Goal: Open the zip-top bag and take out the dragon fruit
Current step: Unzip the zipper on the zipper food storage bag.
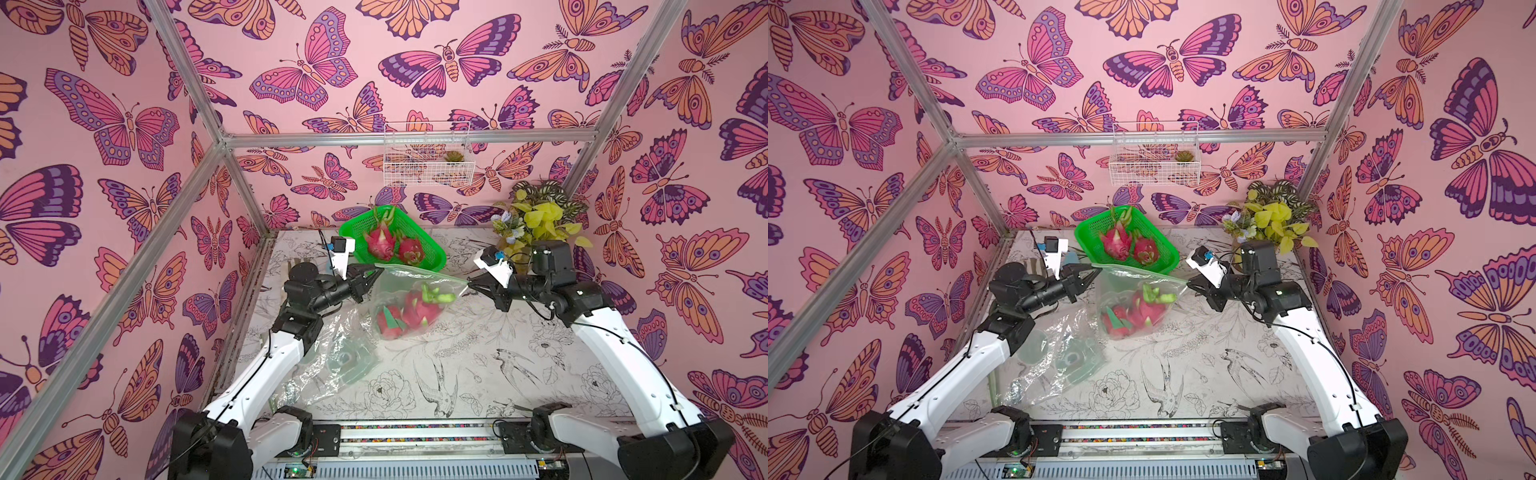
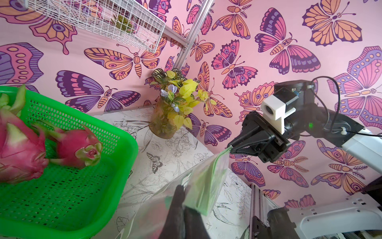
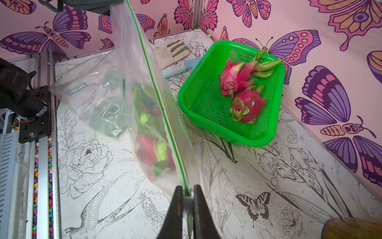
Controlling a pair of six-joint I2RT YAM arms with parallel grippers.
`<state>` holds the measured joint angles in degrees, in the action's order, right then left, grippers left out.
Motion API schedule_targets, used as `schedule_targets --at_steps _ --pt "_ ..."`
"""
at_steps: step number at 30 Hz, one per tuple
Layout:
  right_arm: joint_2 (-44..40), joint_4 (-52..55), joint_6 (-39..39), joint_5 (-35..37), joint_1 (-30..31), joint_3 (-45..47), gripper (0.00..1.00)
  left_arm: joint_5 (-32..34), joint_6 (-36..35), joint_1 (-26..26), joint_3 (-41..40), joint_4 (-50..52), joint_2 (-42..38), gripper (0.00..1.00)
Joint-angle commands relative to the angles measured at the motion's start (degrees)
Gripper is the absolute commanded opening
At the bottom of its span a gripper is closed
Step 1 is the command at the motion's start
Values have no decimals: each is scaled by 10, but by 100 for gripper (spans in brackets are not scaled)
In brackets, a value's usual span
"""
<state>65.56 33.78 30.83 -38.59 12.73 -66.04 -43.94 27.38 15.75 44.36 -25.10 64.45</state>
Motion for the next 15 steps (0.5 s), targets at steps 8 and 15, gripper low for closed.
schedule_targets --at_steps 8,15 --pt "-76 -49 -12 33 -16 -17 0 -43 -134 60 109 112 2 59" --pt "-62 0 15 60 -16 -80 0 -25 -190 116 246 320 60 60"
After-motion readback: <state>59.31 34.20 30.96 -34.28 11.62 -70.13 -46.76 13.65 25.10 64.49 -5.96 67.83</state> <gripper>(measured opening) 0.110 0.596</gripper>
